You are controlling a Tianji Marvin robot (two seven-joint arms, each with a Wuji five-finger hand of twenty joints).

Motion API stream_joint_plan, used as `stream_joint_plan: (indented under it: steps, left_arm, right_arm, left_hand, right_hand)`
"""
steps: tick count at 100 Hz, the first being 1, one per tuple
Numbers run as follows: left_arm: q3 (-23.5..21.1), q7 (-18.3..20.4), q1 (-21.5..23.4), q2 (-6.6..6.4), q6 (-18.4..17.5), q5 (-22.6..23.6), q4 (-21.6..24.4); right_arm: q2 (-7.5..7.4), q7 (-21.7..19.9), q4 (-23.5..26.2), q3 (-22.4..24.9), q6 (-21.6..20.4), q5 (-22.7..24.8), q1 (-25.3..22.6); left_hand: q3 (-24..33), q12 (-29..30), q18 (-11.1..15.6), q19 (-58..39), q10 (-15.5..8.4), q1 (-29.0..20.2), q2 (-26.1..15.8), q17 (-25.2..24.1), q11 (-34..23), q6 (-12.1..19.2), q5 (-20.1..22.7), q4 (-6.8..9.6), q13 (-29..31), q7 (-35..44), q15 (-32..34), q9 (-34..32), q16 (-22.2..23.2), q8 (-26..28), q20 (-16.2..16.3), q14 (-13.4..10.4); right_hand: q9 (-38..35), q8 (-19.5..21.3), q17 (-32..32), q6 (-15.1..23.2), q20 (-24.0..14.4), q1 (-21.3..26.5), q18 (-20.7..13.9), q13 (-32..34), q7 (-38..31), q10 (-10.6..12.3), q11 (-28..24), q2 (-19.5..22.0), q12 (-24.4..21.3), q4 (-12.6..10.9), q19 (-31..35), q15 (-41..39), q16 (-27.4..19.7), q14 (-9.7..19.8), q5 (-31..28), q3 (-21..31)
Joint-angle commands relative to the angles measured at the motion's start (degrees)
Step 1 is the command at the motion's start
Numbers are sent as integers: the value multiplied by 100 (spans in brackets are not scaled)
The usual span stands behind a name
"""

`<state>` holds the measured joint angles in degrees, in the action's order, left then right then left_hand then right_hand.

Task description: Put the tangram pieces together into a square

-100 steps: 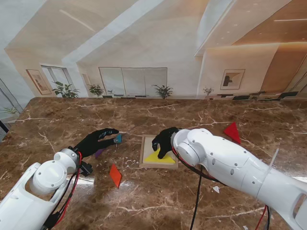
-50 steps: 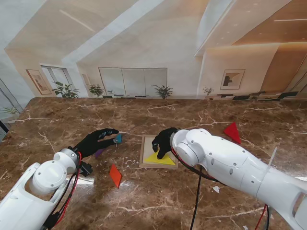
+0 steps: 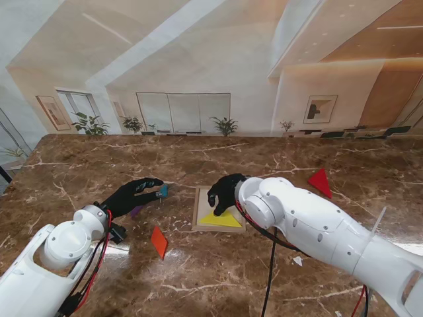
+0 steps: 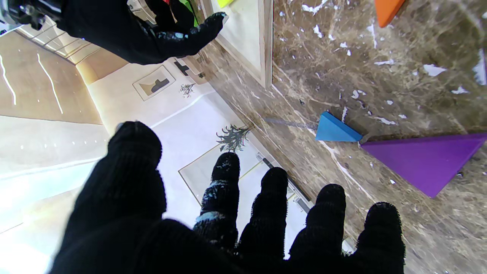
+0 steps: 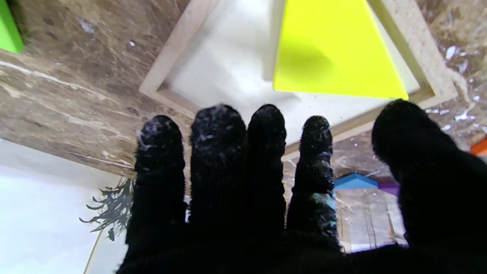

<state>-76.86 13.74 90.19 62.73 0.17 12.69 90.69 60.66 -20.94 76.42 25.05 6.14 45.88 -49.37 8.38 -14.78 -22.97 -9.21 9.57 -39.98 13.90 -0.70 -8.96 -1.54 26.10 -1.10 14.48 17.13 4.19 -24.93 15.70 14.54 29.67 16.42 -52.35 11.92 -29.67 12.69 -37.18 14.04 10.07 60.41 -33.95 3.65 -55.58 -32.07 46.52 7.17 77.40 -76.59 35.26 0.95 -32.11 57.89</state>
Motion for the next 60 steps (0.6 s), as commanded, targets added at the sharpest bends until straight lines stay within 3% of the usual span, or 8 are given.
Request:
stream_joint_plan:
  steps: [1,60]
  left_arm:
    - [12,4,25,-10,25,0,4]
    - [43,-14,2,-10,-23,26,-25]
  right_arm:
    - [14,-26,24,59,-42,4,-47]
    - [33,270,761,1642,-222,-92,-884]
  left_hand:
    - [-167,27,92,145,9,-84,-238,-31,48,44,73,107,15,-78,-91,-101,-52,-122,136,-78]
    - [-167,28,87,145,15,-88,-231,-35,48,45,61,109,12,-77,-91,-98,-53,-121,137,-86]
  right_hand:
    - [11,39,-9,18,-94,-299,30,201,6,15,-1,-75,-43,-76,256,-256,42,31,244,29]
    - [-44,204,-25,-65,-77,-184,162,192,-345,-65,237,-642,-387,71,221,-102,-33,-69,-469,350]
